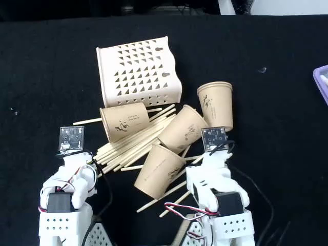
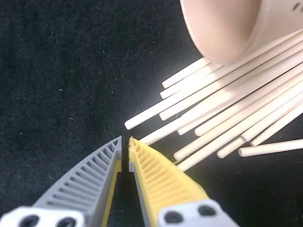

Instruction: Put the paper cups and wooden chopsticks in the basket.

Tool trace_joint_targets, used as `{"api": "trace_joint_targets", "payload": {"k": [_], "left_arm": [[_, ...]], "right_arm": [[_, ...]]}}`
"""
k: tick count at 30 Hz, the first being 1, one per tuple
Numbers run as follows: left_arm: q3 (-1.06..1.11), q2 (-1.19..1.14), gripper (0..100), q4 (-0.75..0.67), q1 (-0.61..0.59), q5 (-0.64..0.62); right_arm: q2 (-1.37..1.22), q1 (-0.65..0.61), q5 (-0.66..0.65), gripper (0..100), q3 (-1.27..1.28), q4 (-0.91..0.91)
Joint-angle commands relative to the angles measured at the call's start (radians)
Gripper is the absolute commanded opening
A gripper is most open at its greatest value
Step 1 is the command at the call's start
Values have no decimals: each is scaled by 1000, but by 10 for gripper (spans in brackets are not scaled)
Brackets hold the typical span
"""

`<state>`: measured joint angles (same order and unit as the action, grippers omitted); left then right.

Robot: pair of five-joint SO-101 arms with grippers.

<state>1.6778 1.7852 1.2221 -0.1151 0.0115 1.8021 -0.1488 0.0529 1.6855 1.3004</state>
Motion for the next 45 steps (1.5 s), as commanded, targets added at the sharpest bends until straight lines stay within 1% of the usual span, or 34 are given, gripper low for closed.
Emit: {"api": "trace_joint_targets", "payload": {"k": [1,37,40,42,45], "left_arm": [[22,8,30,5,5,-3],[22,8,30,5,10,-3],[22,12,31,26,2,3],[22,14,32,29,2,5],[-8,14,33,-8,-24,5]], "right_arm": [[93,14,-2,12,-1,5],[93,11,0,14,-1,5],[93,15,-3,15,-1,-12],[91,38,-3,15,-2,-52],[91,158,-3,15,-35,-140]]}}
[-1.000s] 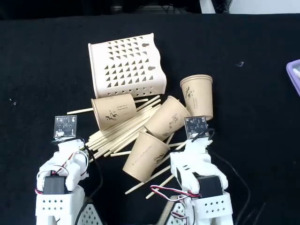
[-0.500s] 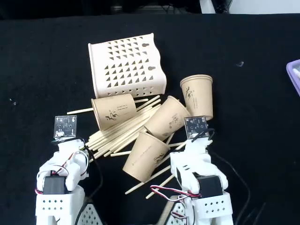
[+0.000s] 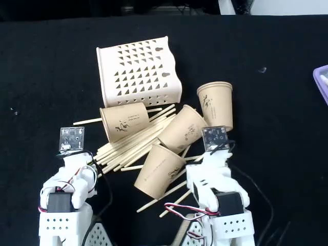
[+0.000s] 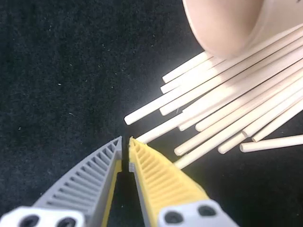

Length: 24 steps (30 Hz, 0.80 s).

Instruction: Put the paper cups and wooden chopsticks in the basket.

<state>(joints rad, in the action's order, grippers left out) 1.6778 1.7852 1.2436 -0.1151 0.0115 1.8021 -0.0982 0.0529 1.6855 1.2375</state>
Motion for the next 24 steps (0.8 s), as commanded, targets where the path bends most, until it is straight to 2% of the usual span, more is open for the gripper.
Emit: {"api": "trace_joint_targets", "payload": {"k": [1,5,10,14,16,21,24], "left_arm": [[-33,14,33,-40,-48,5],[-170,14,33,-117,-196,5],[-352,14,34,-255,-407,12],[-476,15,34,-341,-498,201],[-510,15,34,-379,-498,272],[-549,15,40,-488,-509,261],[-654,11,120,-485,-509,256]], "right_arm": [[91,157,-3,15,-56,-109],[91,365,-8,15,-171,-253],[90,517,-104,15,-298,-338],[93,643,-114,15,-460,-382],[93,675,-115,15,-567,-382],[94,666,-115,15,-829,-411],[84,628,-115,16,-1006,-427]]}}
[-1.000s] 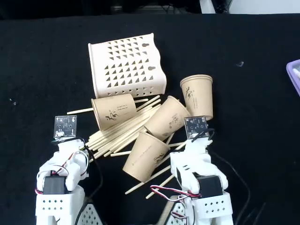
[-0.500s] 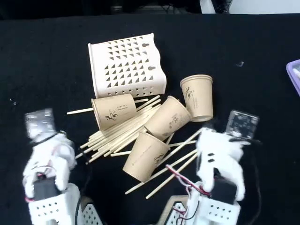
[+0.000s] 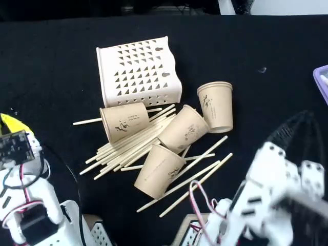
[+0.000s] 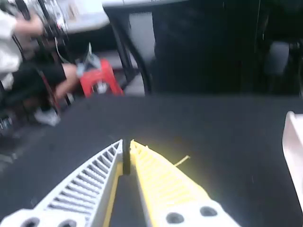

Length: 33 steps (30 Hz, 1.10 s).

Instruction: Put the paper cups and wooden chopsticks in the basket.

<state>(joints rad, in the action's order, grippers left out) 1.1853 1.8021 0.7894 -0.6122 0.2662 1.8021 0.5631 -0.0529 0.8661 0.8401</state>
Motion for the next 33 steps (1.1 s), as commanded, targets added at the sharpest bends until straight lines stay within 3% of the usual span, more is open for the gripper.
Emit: {"api": "trace_joint_targets", "payload": {"k": [1,10,13,16,21,27,33], "left_arm": [[-208,-11,147,-31,-8,2],[-476,-121,98,-31,1,2],[-484,-290,118,3,7,2],[-489,-508,145,120,97,8],[-501,-884,202,210,205,-28],[-684,-1201,226,216,274,-201],[-972,-1433,232,324,380,-307]], "right_arm": [[81,-43,-9,16,-240,-28],[-197,-101,-3,85,-608,71],[-357,-187,-8,85,-668,189],[-538,-305,-8,85,-662,310],[-811,-474,-2,85,-456,433],[-920,-442,-14,86,-48,115],[-897,-390,-64,86,338,-264]]}}
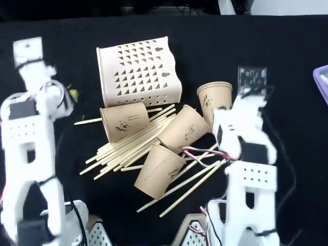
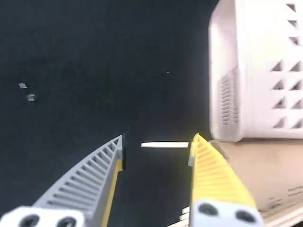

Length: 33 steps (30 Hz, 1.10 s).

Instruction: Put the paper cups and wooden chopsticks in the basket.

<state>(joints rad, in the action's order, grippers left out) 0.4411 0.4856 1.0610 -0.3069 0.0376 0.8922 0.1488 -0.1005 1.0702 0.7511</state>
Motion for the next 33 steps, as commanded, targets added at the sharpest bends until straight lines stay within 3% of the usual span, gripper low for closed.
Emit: {"api": "trace_joint_targets", "payload": {"k": [1,7,17,33], "left_arm": [[-275,-153,232,64,94,-94],[-484,-358,232,83,188,-178],[-588,-681,232,60,193,-193],[-601,-721,227,28,-36,-184]], "right_arm": [[19,31,-17,86,179,-219],[38,61,-17,88,354,-404],[33,15,-17,88,375,-430],[35,8,-17,88,381,-431]]}}
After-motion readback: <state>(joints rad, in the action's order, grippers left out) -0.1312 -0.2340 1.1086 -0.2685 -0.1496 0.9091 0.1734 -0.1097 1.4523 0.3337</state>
